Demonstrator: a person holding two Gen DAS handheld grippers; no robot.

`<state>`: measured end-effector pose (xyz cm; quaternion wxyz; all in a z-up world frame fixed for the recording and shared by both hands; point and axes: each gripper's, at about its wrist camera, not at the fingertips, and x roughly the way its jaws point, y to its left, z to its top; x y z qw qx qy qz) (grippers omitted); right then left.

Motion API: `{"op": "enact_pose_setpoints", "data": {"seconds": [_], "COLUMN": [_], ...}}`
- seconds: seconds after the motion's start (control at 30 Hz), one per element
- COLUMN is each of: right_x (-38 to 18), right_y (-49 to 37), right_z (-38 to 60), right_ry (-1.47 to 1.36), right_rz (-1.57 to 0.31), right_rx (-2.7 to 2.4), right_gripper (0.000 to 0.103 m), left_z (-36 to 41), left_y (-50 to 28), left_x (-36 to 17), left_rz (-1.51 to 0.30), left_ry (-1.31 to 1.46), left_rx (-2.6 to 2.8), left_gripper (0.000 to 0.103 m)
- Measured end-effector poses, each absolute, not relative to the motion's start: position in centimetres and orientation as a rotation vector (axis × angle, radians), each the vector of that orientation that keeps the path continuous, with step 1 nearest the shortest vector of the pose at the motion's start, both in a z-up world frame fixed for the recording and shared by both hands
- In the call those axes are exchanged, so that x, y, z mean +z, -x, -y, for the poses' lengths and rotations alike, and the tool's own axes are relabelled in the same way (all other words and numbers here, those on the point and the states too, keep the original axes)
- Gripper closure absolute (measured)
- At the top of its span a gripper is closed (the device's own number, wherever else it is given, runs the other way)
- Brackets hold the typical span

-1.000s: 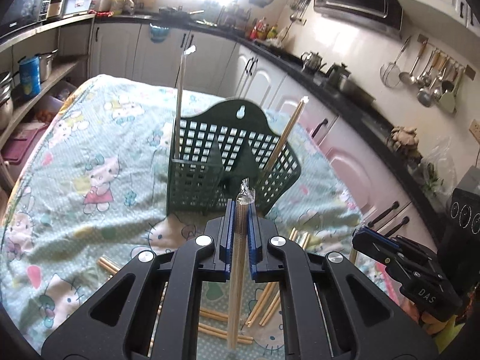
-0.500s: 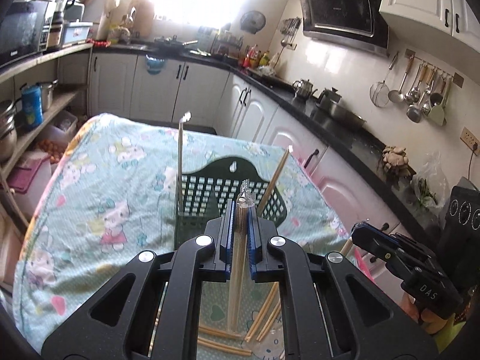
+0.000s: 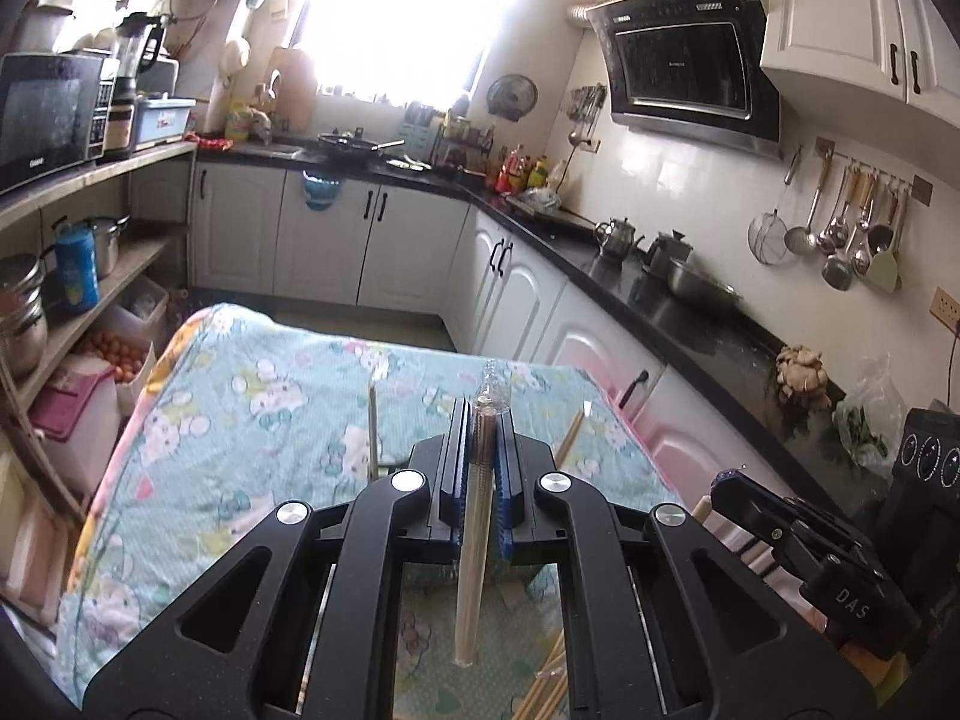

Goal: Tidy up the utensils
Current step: 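Lift the chopsticks upright and lower both tools into the green basket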

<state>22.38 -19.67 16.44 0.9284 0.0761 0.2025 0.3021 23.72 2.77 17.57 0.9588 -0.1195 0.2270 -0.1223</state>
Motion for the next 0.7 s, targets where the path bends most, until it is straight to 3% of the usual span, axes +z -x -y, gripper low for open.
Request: {"op": "enact_pose_setpoints", "data": {"seconds": [0.7], "right_x": [20.7], "right_y": [-27.6], "right_z": [20.6], "right_ry": [-0.197], "right_rz": [-0.266], "right_rx": [0.525], "right_gripper": [0.094], "left_z": [-0.2], "left_y": [-28.0], "left_x": [20.3], "left_rz": [-0.333], "left_ry": [0.215], "left_rx": [-0.213], "left_gripper": [0.1]}}
